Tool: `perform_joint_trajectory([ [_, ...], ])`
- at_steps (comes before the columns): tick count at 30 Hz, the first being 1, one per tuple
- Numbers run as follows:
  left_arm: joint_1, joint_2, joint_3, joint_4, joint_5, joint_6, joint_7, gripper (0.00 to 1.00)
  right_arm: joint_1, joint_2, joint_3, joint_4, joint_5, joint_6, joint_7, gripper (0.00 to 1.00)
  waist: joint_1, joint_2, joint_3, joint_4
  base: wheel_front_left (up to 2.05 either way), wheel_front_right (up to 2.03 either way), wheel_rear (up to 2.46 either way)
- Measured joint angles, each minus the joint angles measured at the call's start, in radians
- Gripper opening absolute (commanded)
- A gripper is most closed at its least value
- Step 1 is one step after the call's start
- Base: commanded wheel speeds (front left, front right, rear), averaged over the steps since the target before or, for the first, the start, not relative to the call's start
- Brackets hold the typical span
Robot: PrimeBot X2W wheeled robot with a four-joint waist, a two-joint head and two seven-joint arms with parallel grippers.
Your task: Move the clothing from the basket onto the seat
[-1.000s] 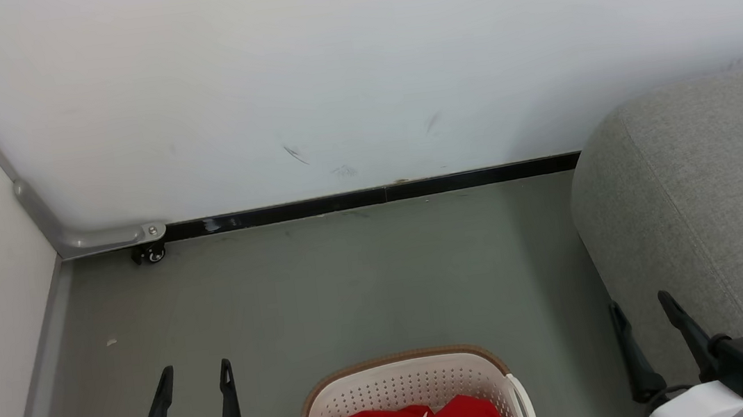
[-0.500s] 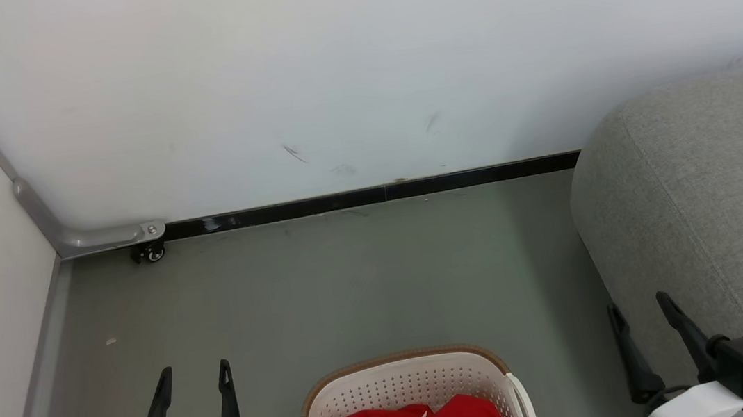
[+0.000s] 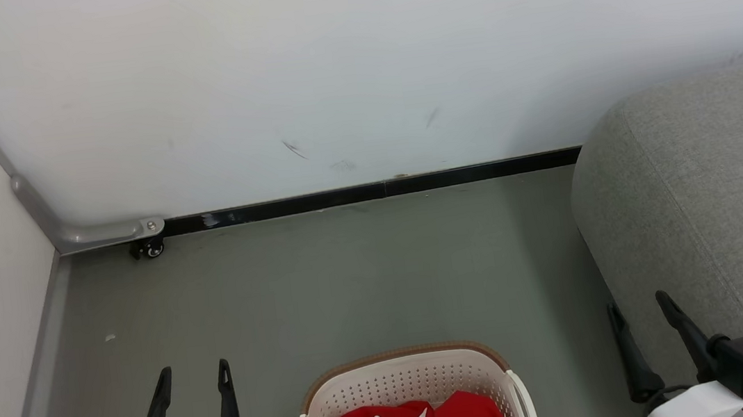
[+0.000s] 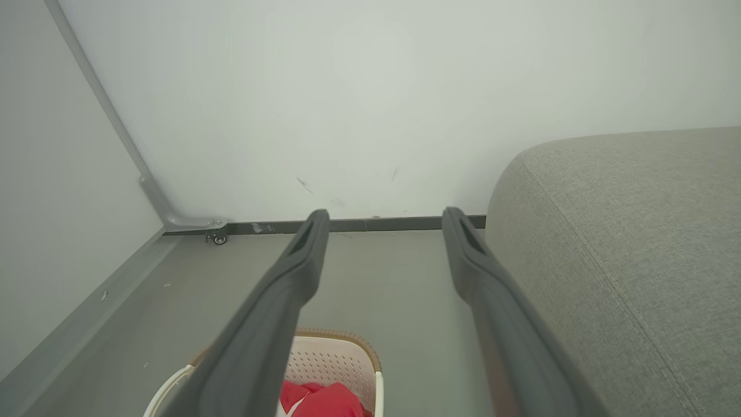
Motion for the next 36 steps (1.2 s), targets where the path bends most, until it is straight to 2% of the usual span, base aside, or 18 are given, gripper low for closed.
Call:
perform_joint_trajectory([
  [11,-0.002,-0.001,0.0,-0.001,0.0,-0.002,0.0,1.0,-0.002,0.0,0.001,-0.001,0.009,0.0,0.0,1.0,0.0,0.0,0.01,0.0,0.0,0.0,0.0],
  [20,-0.034,0.026,-0.016,0.052,0.012,-0.028,0.0,1.0,-0.002,0.0,-0.023,-0.013,0.007,0.0,0.0,1.0,0.0,0.0,0.028,-0.006,0.0,0.0,0.0],
  [26,-0.058,0.028,-0.037,0.092,0.02,-0.054,0.0,1.0,-0.002,0.0,-0.054,-0.043,0.006,0.0,-0.001,1.0,-0.0001,0.0,0.05,-0.013,0.0,0.0,0.0],
  [36,-0.107,0.026,-0.058,0.126,0.041,-0.067,-0.004,1.0,-0.017,0.0,-0.056,-0.104,0.005,0.0,-0.002,1.0,-0.0001,0.0,0.097,-0.027,0.0,0.0,0.0],
])
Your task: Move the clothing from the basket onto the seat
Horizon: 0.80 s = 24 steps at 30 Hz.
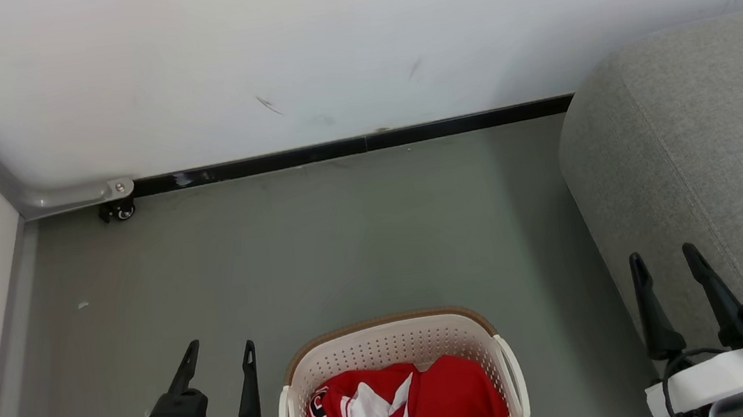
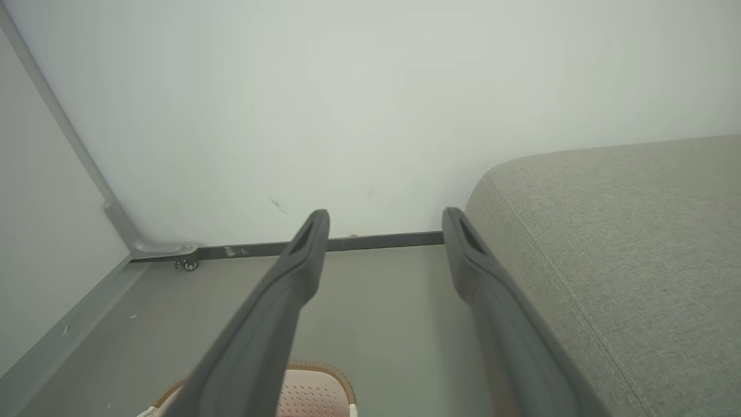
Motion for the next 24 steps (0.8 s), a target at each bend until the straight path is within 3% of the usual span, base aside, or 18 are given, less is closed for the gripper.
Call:
perform_joint_trajectory([
  [24,-0.147,0.006,-0.05,0.106,0.041,-0.032,0.0,1.0,-0.09,0.0,-0.038,-0.198,-0.006,0.0,-0.009,1.0,0.0,0.0,0.215,-0.049,0.0,0.0,0.0],
])
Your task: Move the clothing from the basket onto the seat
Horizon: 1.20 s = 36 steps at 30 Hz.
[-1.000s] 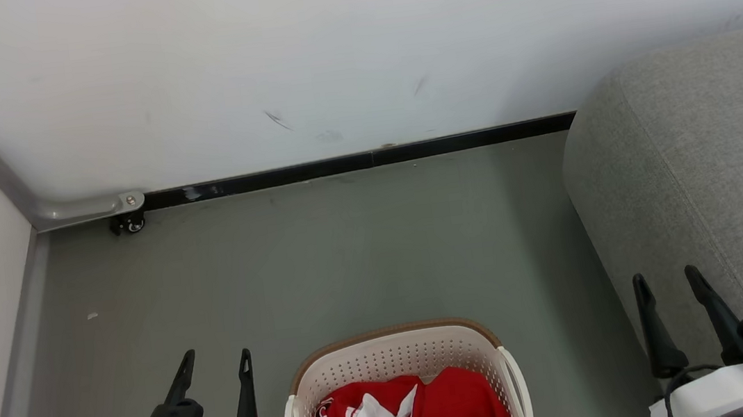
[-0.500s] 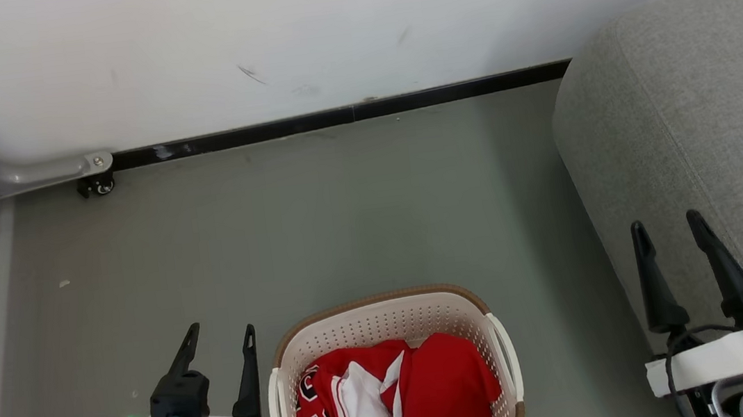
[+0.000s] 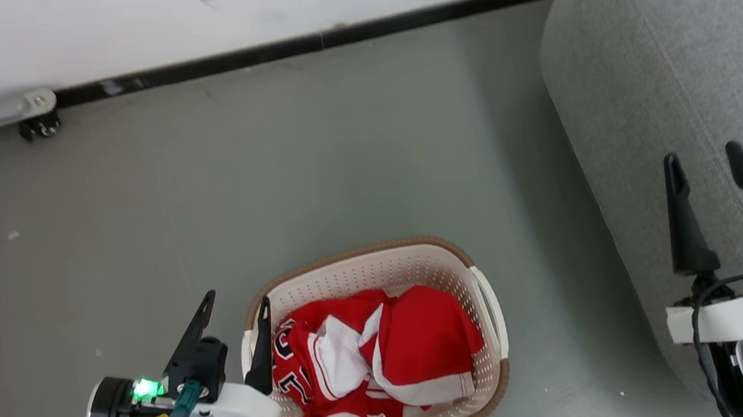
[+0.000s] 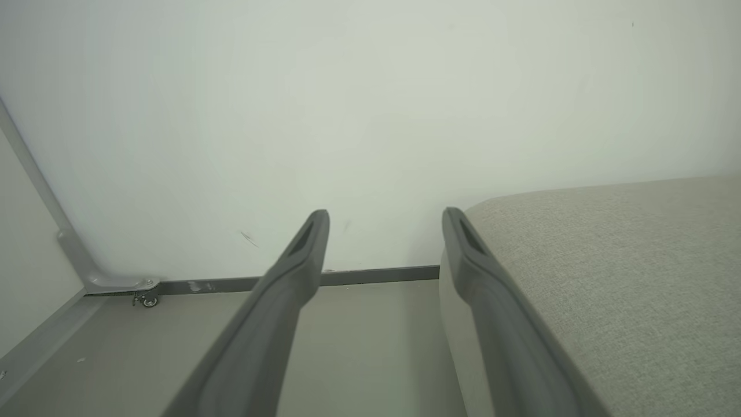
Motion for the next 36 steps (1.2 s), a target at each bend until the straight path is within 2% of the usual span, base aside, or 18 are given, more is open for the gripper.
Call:
perform_joint_trajectory([
  [19,-0.141,0.026,-0.046,0.1,0.062,-0.017,0.0,1.0,-0.14,-0.001,-0.016,-0.076,0.033,0.0,-0.001,1.0,0.0,0.0,0.213,-0.053,0.0,0.0,0.0],
  [36,-0.249,0.024,-0.081,0.208,0.106,-0.016,0.0,1.0,-0.337,-0.006,0.031,-0.054,0.055,0.0,-0.001,1.0,0.0,0.0,0.374,-0.094,0.0,0.0,0.0],
])
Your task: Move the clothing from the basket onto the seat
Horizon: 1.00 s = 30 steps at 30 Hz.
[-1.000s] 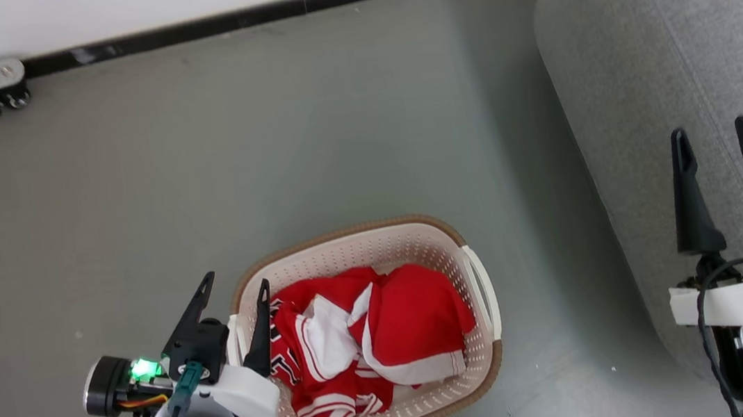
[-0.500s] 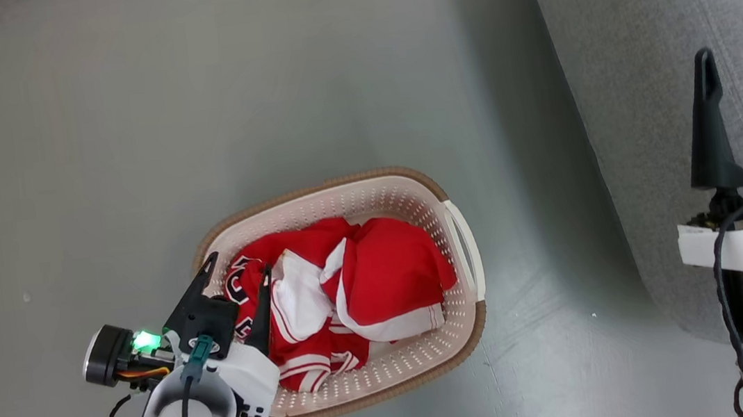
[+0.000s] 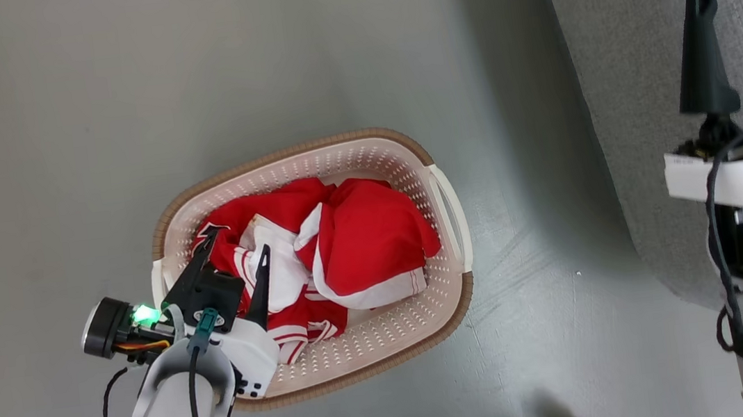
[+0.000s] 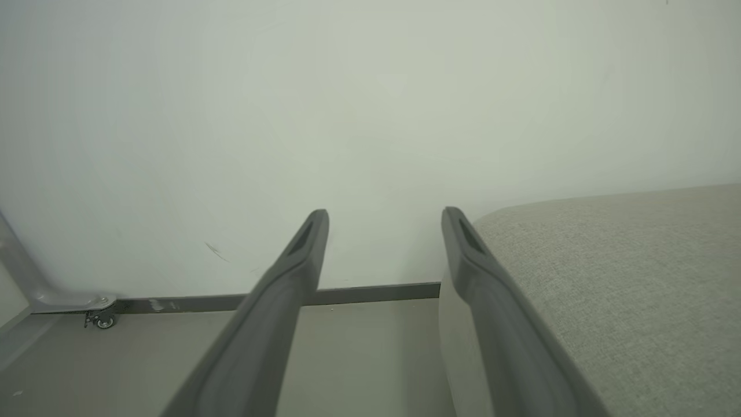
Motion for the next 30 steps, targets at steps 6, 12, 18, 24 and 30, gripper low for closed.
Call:
perform_joint_trajectory([
  [6,-0.033,0.007,-0.002,0.02,0.002,0.0,0.0,1.0,-0.083,-0.003,0.018,0.039,0.0,0.0,0.003,1.0,0.0,0.0,0.043,-0.011,0.0,0.0,0.0],
  [12,-0.056,0.007,-0.007,0.04,0.008,0.0,0.0,1.0,-0.141,-0.005,0.051,0.05,0.009,0.0,0.004,1.0,0.0,0.0,0.079,-0.021,0.0,0.0,0.0],
  [18,-0.085,0.012,-0.034,0.072,0.034,-0.002,0.0,1.0,-0.174,-0.006,0.061,0.077,0.018,0.0,0.004,1.0,0.0,0.0,0.107,-0.029,0.0,0.0,0.0],
  [24,-0.091,0.023,-0.059,0.126,0.056,-0.01,0.0,1.0,-0.213,-0.007,0.081,0.096,0.018,0.0,0.004,1.0,0.0,0.0,0.131,-0.041,0.0,0.0,0.0],
  [30,-0.117,0.027,-0.063,0.165,0.062,-0.011,0.0,1.0,-0.267,-0.008,0.137,0.092,0.036,0.0,0.003,1.0,0.0,0.0,0.149,-0.055,0.0,0.0,0.0],
])
